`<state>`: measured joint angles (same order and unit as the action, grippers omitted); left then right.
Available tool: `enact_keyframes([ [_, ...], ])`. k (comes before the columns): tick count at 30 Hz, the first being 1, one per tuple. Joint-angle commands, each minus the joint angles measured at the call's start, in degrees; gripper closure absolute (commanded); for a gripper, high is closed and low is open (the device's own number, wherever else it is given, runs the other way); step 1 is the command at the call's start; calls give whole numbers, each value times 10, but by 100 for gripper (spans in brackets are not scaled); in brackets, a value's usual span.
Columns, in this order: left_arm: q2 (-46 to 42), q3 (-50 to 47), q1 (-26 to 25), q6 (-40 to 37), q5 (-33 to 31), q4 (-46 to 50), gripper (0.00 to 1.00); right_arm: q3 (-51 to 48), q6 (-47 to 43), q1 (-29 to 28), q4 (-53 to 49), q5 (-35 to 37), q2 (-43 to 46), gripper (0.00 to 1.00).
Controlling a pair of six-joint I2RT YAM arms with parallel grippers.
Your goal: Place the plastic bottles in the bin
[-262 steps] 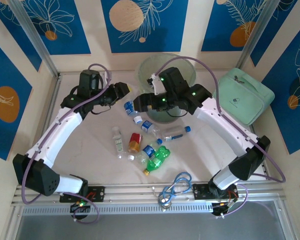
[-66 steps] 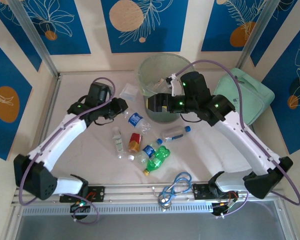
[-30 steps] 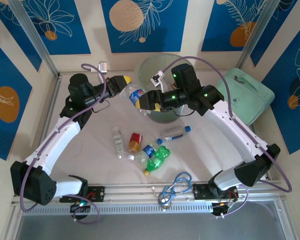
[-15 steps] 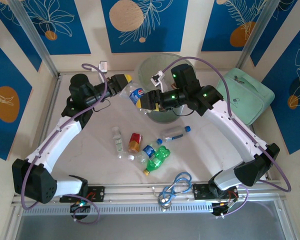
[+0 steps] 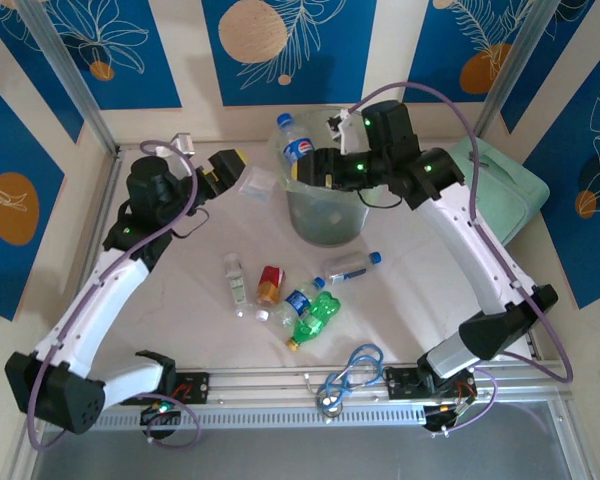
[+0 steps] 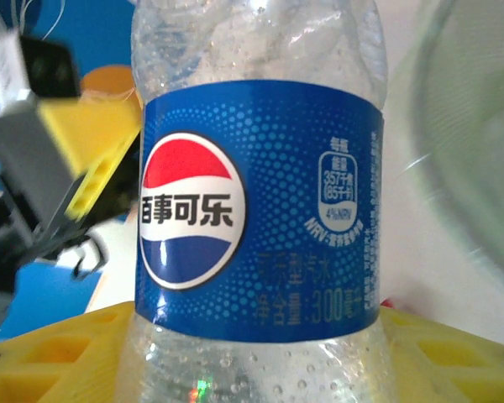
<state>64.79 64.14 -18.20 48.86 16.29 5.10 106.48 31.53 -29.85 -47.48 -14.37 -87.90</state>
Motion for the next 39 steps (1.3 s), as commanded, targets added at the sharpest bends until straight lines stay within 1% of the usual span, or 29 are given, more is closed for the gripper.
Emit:
enact_keyframes([
  [1, -20, -14, 5, -22, -57, 90, 0, 42, -37, 25, -45, 65, -35, 39],
  [4, -35, -56, 5, -6, -51, 106, 1, 80, -57, 44, -65, 101, -75, 39],
  [7, -46, -87, 5, -3, -60, 143, 9, 113, -71, 62, -82, 125, -113, 39],
  [11, -55, -117, 5, -6, -73, 194, 13, 135, -90, 77, -102, 156, -145, 38],
  [13, -57, -130, 3, -7, -86, 226, 12, 138, -100, 80, -110, 174, -154, 32],
  [15, -56, -141, 2, -7, -105, 255, 11, 138, -106, 80, -118, 195, -160, 23],
  [17, -54, -149, -1, -8, -124, 277, 10, 139, -106, 81, -127, 212, -164, 19],
  [21, -42, -163, -15, -9, -148, 293, 10, 129, -99, 78, -114, 212, -151, 15],
  [26, -9, -169, -33, -5, -158, 294, 10, 161, -99, 55, -126, 227, -145, 15],
  [31, 28, -178, -60, 10, -170, 291, 13, 158, -94, 22, -124, 236, -115, 17],
  [35, 54, -182, -75, 20, -185, 295, 15, 112, -74, -3, -100, 222, -69, 19],
  [39, 84, -178, -86, 25, -191, 293, 16, 17, -52, -38, -37, 179, -3, 19],
])
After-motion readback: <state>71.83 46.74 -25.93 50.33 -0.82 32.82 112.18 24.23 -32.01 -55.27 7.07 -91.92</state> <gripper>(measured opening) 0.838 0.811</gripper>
